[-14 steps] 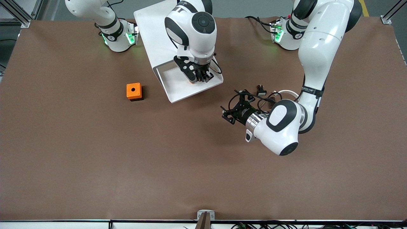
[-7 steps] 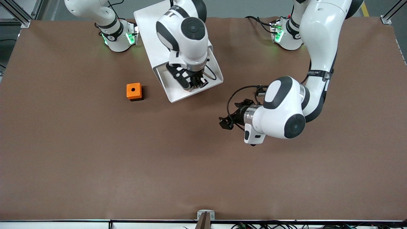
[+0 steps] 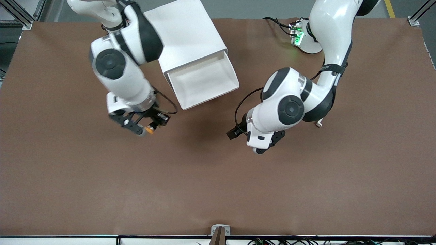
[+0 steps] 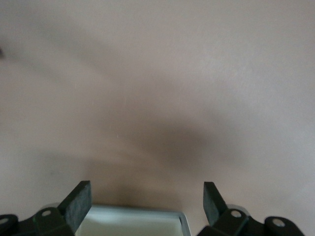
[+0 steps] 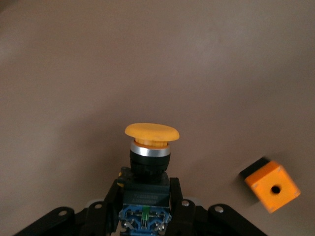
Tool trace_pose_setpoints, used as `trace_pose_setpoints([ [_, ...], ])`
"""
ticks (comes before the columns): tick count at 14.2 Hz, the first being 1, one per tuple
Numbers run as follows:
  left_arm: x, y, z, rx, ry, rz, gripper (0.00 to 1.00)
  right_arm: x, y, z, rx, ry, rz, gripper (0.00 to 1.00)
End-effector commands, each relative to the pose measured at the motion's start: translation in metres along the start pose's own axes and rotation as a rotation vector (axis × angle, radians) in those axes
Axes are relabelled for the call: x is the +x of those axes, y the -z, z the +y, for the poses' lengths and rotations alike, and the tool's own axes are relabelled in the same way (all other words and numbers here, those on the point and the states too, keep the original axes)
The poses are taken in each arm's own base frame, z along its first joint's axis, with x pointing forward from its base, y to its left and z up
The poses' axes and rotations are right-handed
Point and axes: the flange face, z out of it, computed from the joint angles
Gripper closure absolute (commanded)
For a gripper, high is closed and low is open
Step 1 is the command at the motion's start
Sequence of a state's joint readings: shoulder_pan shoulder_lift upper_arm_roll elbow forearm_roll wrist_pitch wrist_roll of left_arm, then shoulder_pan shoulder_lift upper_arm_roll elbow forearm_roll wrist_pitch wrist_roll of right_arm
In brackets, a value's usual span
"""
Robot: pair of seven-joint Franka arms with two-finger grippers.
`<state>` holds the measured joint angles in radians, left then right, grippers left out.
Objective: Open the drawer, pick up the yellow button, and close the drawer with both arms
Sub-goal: 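Lift the button out with the right gripper while the left gripper pushes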
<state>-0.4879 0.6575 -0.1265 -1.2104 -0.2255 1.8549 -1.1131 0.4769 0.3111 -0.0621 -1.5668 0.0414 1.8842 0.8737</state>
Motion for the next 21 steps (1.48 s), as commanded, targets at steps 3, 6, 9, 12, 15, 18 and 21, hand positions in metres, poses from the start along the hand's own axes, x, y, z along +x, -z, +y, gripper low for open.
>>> trace_pose_setpoints([
  [3,-0.049,-0.016,0.013,0.049,-0.097,0.139,0.00,0.076,-0.024,0.075,-0.022,0.193,-0.037,0.99],
  [6,-0.075,-0.026,0.016,0.068,-0.091,0.160,0.00,0.124,-0.077,0.127,-0.048,0.277,-0.092,0.99],
  [9,-0.096,-0.032,0.019,0.077,-0.102,0.162,0.00,0.152,-0.124,0.162,-0.032,0.351,-0.071,1.00],
  [12,-0.119,-0.041,0.023,0.086,-0.102,0.159,0.00,0.173,-0.178,0.190,-0.020,0.440,-0.038,1.00],
  [15,-0.143,-0.054,0.025,0.104,-0.132,0.155,0.00,0.186,-0.214,0.199,-0.015,0.502,-0.012,1.00],
  [18,-0.160,-0.062,0.026,0.119,-0.155,0.150,0.00,0.196,-0.257,0.215,-0.014,0.476,0.014,1.00],
  [21,-0.176,-0.068,0.028,0.124,-0.184,0.138,0.00,0.198,-0.265,0.222,-0.008,0.442,0.007,1.00],
])
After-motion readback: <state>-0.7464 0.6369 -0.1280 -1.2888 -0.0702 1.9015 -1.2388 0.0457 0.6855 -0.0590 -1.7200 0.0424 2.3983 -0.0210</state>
